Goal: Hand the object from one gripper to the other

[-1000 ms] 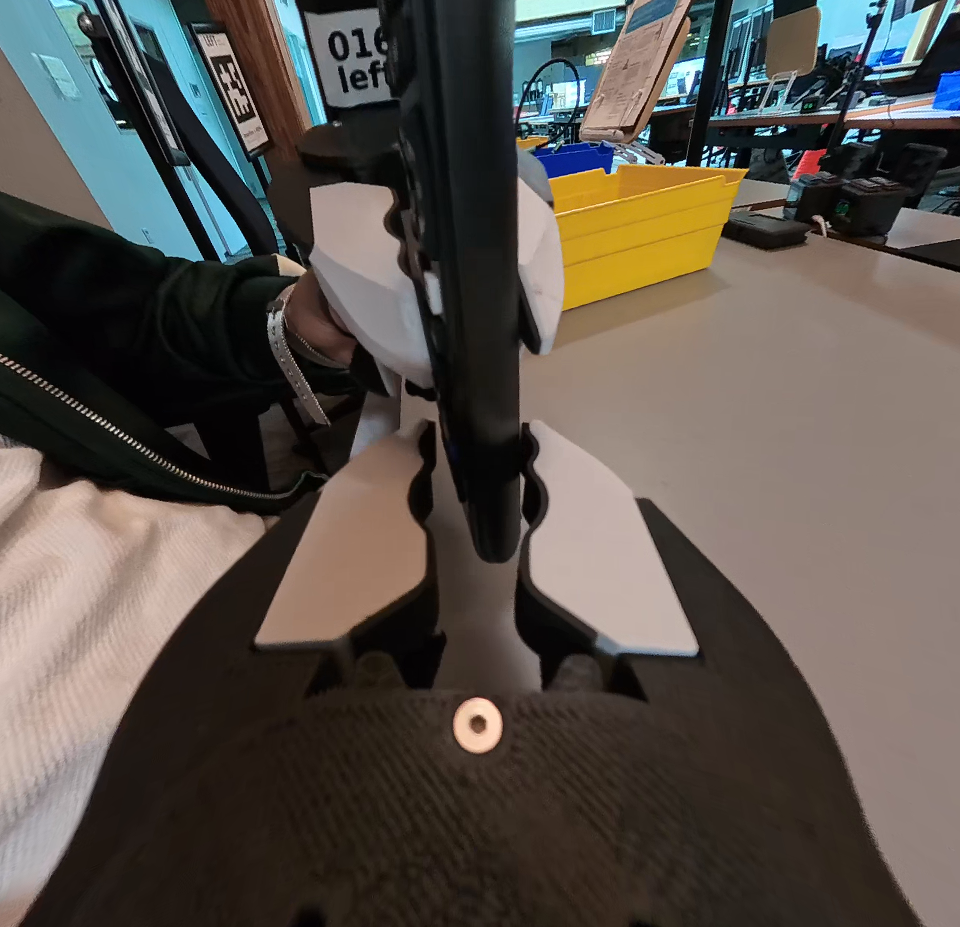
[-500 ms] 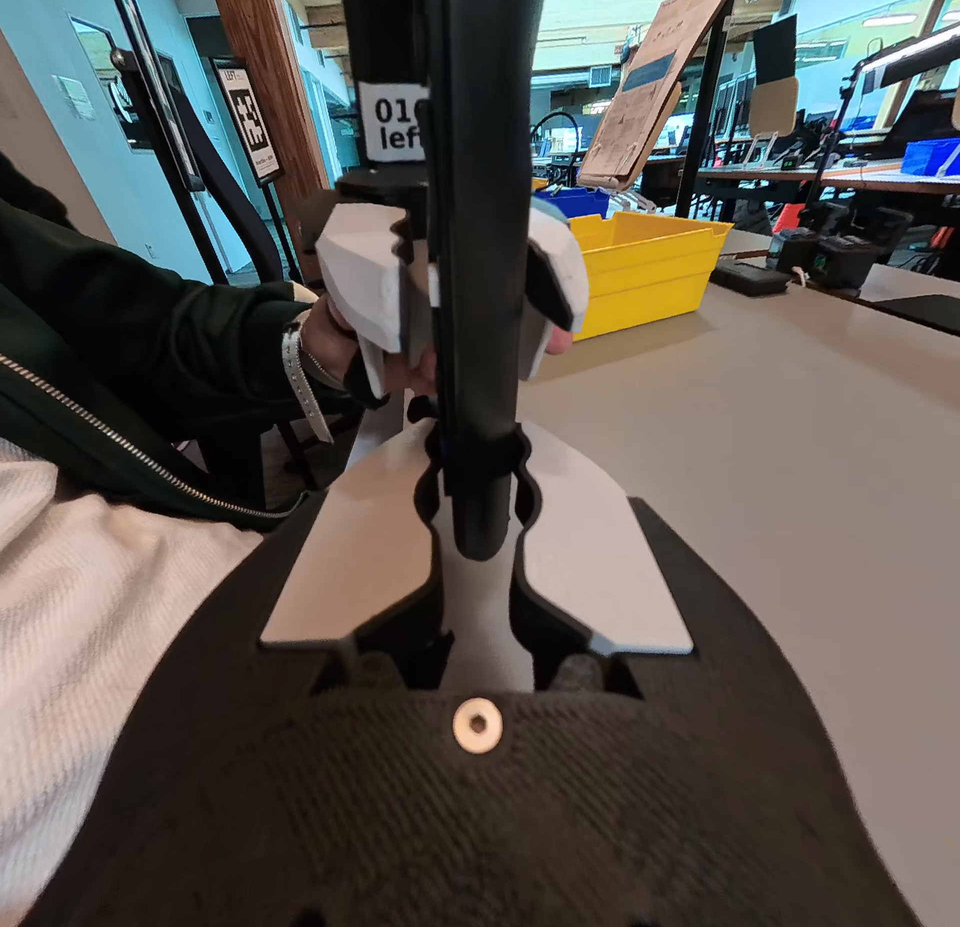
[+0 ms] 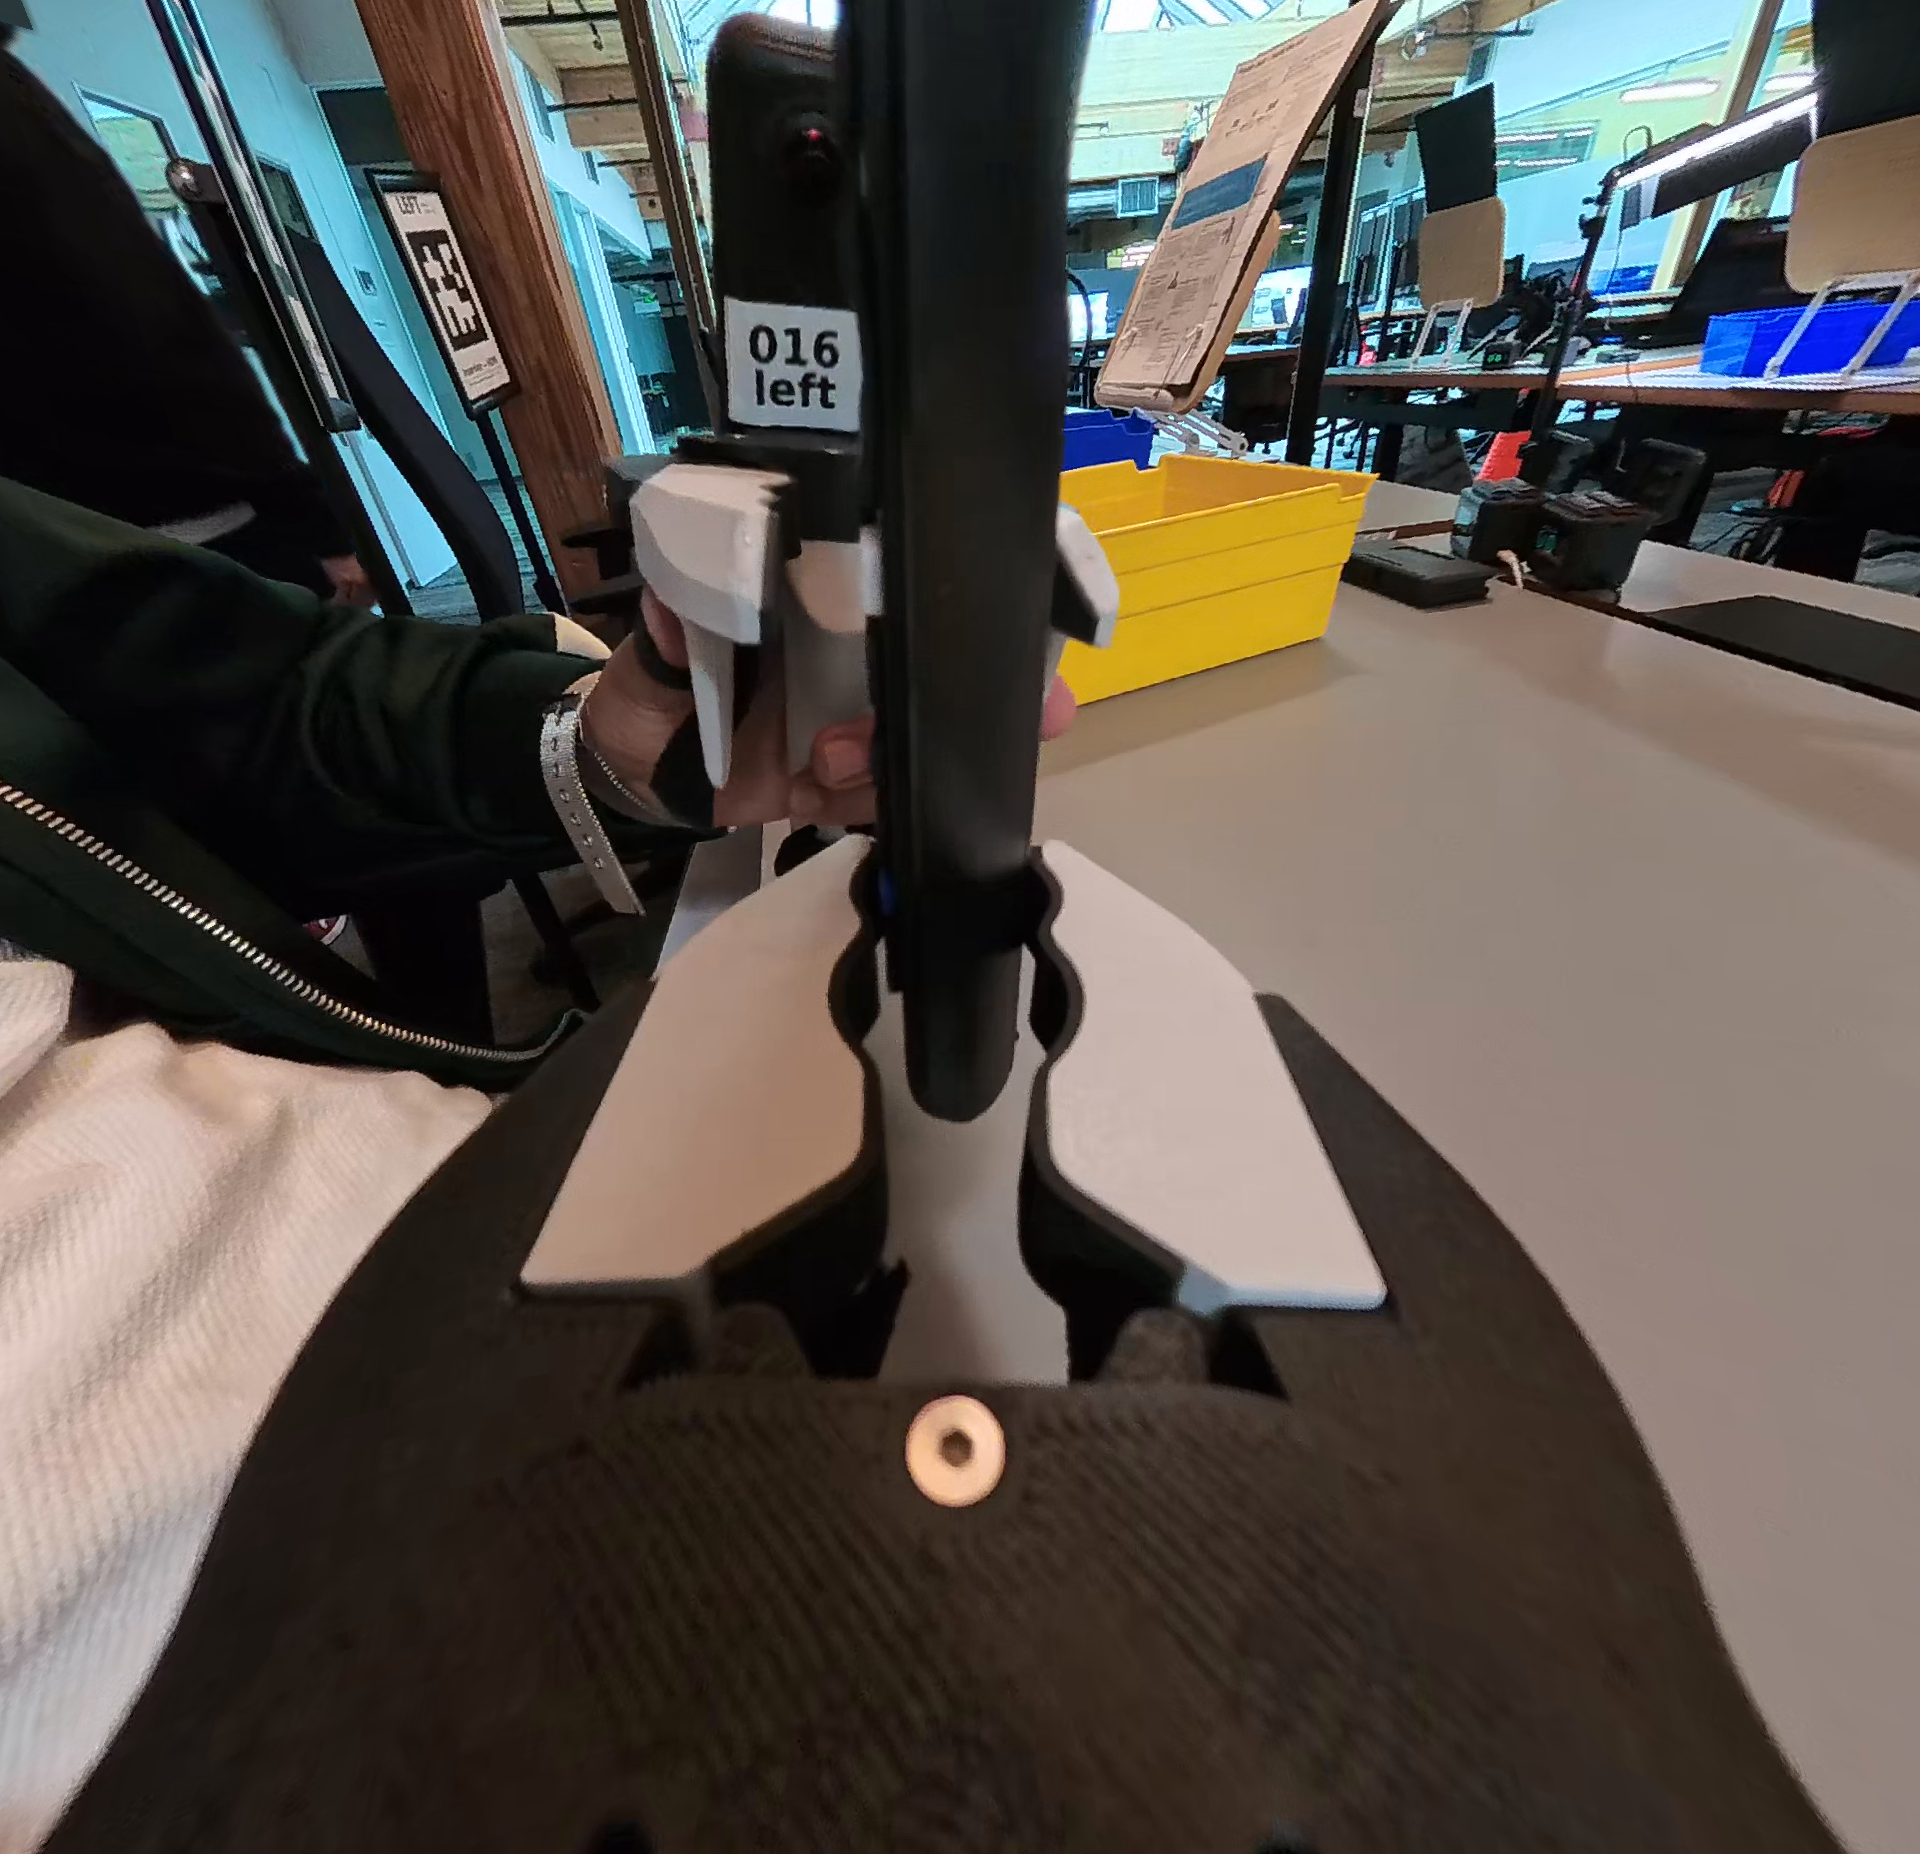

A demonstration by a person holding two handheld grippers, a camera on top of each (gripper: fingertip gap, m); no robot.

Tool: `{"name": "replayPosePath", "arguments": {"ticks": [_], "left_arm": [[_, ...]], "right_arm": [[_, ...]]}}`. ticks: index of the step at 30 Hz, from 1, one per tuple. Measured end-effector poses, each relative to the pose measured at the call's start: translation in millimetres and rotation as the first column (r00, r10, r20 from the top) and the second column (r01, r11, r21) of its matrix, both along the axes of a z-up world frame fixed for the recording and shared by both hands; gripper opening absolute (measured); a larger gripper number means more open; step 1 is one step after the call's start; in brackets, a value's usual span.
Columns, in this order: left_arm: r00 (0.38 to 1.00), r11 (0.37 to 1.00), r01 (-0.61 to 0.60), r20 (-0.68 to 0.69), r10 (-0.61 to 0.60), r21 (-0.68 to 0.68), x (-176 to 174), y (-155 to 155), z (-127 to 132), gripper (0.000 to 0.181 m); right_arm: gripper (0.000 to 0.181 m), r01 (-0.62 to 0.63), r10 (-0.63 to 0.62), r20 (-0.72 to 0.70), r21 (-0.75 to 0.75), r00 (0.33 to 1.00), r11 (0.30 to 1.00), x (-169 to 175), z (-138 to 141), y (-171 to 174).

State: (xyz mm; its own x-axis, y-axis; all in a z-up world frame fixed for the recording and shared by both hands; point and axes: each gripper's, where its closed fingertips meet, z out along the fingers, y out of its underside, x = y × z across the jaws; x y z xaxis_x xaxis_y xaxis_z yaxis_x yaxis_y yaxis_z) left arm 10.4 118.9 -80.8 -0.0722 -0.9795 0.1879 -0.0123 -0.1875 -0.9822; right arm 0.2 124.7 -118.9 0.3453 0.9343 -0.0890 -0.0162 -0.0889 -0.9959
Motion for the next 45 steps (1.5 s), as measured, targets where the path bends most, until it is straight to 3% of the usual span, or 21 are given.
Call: {"name": "replayPosePath", "arguments": {"ticks": [8, 32, 45], "left_arm": [[1.000, 0.999, 0.004, -0.031, -0.002, 0.052, 4, -5, -5, 0.050], [1.000, 0.999, 0.005, -0.002, -0.005, 0.039, 2, -3, -2, 0.052], [0.997, 0.997, 0.054, 0.059, -0.057, 0.057, 1, -16, 9, 0.049]], "right_arm": [[0.025, -0.007, 0.007, 0.000, -0.002, 1.000, 1.000, -1, 0, -1], [0.025, -0.022, 0.021, -0.019, -0.039, 1.000, 0.999, -1, 0, -1], [0.025, -0.097, 0.097, 0.007, -0.056, 0.995, 0.994, -16, -8, -14]]}}
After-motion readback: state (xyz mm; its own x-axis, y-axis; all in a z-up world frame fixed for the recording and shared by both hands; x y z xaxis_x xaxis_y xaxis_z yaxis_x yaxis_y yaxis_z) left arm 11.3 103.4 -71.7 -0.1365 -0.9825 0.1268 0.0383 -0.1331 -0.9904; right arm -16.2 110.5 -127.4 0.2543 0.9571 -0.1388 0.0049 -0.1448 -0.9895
